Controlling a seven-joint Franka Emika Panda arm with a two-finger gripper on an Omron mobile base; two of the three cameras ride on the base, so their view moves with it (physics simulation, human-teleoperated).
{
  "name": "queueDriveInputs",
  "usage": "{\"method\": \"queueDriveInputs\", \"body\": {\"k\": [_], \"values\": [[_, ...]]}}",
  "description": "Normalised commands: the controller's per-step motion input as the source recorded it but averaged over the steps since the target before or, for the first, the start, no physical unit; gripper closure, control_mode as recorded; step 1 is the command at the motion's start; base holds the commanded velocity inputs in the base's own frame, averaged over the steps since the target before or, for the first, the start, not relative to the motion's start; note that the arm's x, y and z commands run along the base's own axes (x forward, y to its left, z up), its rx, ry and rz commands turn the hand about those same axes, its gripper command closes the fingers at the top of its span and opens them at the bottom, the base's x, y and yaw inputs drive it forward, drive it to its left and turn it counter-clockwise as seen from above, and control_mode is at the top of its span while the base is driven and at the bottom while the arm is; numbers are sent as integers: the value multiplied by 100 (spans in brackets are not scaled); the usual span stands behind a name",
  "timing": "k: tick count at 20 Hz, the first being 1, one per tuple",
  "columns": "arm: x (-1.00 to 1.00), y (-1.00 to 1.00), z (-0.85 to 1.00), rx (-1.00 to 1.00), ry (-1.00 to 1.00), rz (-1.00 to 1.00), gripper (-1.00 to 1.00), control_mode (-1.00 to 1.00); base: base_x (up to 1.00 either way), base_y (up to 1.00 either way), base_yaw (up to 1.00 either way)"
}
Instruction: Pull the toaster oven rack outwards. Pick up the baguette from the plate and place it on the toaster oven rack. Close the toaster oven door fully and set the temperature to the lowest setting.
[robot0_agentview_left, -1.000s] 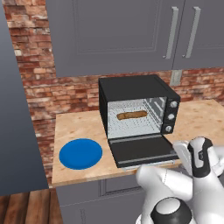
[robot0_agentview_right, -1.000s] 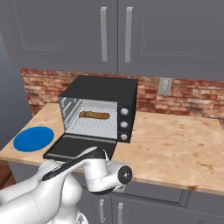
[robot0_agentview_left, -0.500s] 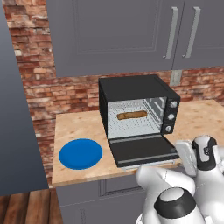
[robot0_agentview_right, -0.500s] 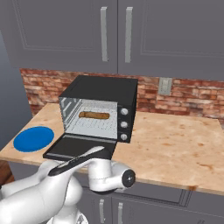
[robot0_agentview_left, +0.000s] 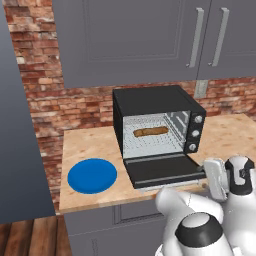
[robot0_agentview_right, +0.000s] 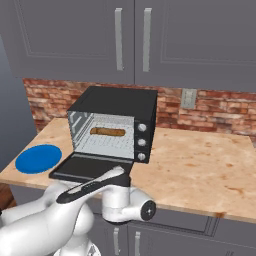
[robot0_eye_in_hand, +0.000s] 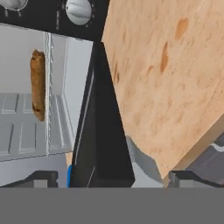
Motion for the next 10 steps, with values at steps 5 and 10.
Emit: {"method": "queueDriveInputs", "body": {"k": [5,10], "values": [[62,22,50,8,-15,-2,-100,-100,0,0,0],[68,27,58,6,-14,-4,-100,-100,0,0,0]]}}
